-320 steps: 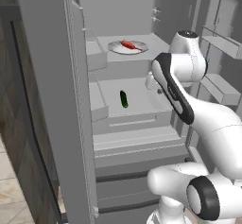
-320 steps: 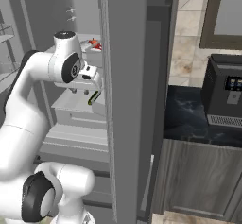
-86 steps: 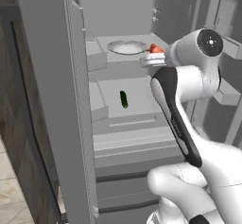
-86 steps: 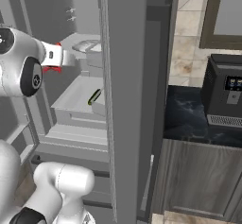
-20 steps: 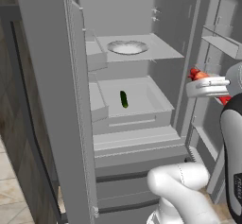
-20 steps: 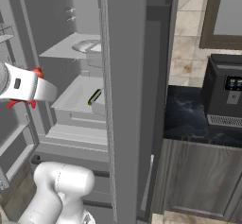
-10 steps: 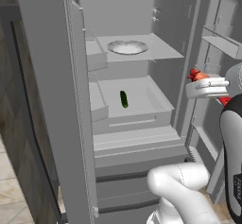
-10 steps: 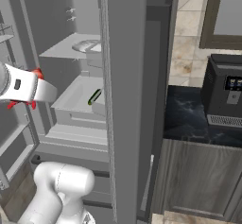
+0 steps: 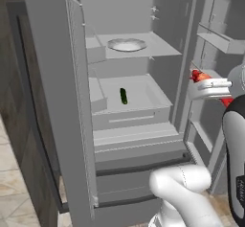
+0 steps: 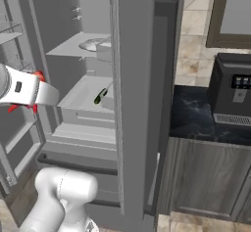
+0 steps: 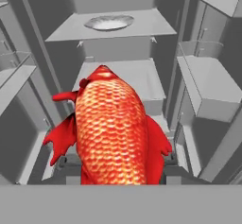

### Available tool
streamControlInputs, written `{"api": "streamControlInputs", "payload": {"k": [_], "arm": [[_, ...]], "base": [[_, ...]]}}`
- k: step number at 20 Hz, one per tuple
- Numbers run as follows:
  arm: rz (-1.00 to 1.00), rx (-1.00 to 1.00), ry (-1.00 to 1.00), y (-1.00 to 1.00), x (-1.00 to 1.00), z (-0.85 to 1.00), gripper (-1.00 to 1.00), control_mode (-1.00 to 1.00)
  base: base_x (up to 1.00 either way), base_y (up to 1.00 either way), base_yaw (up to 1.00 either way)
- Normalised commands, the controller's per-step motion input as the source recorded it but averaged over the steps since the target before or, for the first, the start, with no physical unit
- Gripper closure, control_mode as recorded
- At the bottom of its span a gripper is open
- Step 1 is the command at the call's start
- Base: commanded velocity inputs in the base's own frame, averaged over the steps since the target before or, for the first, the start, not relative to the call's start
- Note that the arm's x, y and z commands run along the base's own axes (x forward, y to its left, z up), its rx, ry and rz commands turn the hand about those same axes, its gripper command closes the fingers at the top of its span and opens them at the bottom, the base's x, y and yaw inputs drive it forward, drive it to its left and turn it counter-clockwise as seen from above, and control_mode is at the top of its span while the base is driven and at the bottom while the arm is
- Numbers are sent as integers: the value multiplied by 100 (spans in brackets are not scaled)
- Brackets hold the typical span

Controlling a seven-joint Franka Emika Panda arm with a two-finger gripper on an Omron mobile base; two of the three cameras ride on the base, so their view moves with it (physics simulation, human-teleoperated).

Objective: Transport the fish from the fridge to the microwave and turn on the microwave.

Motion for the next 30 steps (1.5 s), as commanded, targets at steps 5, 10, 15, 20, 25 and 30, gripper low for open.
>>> {"api": "streamControlInputs", "payload": {"k": [5, 10, 15, 20, 25, 30], "arm": [[0, 0, 0, 0, 0, 0, 100, 100], [0, 0, 0, 0, 0, 0, 100, 100], [0, 0, 0, 0, 0, 0, 100, 100], [0, 0, 0, 0, 0, 0, 100, 100], [0, 0, 0, 0, 0, 0, 100, 100], [0, 0, 0, 0, 0, 0, 100, 100]], "base": [[-39, 0, 0], [-44, 0, 0], [-54, -2, 0], [-54, -4, -1], [-45, -9, -2], [-12, -9, -2]]}}
